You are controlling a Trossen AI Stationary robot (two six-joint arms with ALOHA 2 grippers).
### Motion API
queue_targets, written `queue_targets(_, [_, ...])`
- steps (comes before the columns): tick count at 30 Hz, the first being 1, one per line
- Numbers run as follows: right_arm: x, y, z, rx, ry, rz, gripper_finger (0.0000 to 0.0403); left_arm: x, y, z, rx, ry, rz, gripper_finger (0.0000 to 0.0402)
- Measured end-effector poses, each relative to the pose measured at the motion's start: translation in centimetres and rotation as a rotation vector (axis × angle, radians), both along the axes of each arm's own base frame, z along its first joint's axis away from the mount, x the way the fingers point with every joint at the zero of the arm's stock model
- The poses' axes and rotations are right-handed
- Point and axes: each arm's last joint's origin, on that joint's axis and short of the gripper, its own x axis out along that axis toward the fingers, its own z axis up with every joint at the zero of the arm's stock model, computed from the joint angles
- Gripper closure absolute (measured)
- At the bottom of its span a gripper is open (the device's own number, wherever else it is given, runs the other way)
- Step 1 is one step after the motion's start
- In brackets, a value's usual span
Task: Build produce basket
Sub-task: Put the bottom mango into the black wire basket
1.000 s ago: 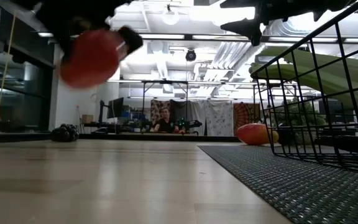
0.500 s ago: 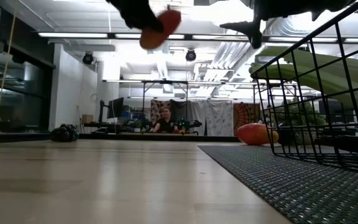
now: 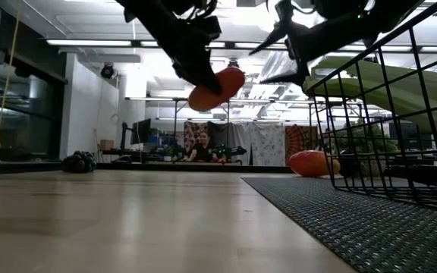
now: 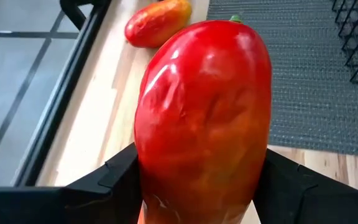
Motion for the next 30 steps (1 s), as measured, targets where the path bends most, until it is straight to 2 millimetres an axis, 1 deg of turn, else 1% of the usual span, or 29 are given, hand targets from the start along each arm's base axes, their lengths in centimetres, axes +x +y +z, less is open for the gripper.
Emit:
queue_targets(7, [1.0, -0.2, -1.3, 0.025, 0.024, -0.004, 0.0135, 0.6, 0.0, -0.4, -0.015, -0.025, -0.020, 0.0181])
queue_targets(13, [2.2, 0.2, -1.9, 0.026, -0.020, 0.040, 0.0135, 0.7, 0.0, -0.3, -0.022, -0.037, -0.035, 0.0181])
queue_targets(19, [4.3, 0.8, -2.5, 0.024, 0.026, 0.070, 0.0135, 0.8, 0.0, -0.6, -0.038, -0.030, -0.048, 0.0181])
queue_targets(22, [5.3, 0.7, -2.4, 0.007, 0.039, 0.061, 0.0135, 0.7, -0.1, -0.7, -0.038, -0.017, -0.052, 0.0181])
queue_targets(24, [5.5, 0.7, -2.2, 0.005, 0.051, 0.067, 0.0135, 0.8, -0.3, -0.6, -0.034, -0.018, -0.057, 0.0181])
queue_targets(30, [5.7, 0.7, -2.1, 0.000, 0.078, 0.071, 0.0139, 0.8, -0.3, -0.6, -0.048, -0.029, -0.077, 0.0181])
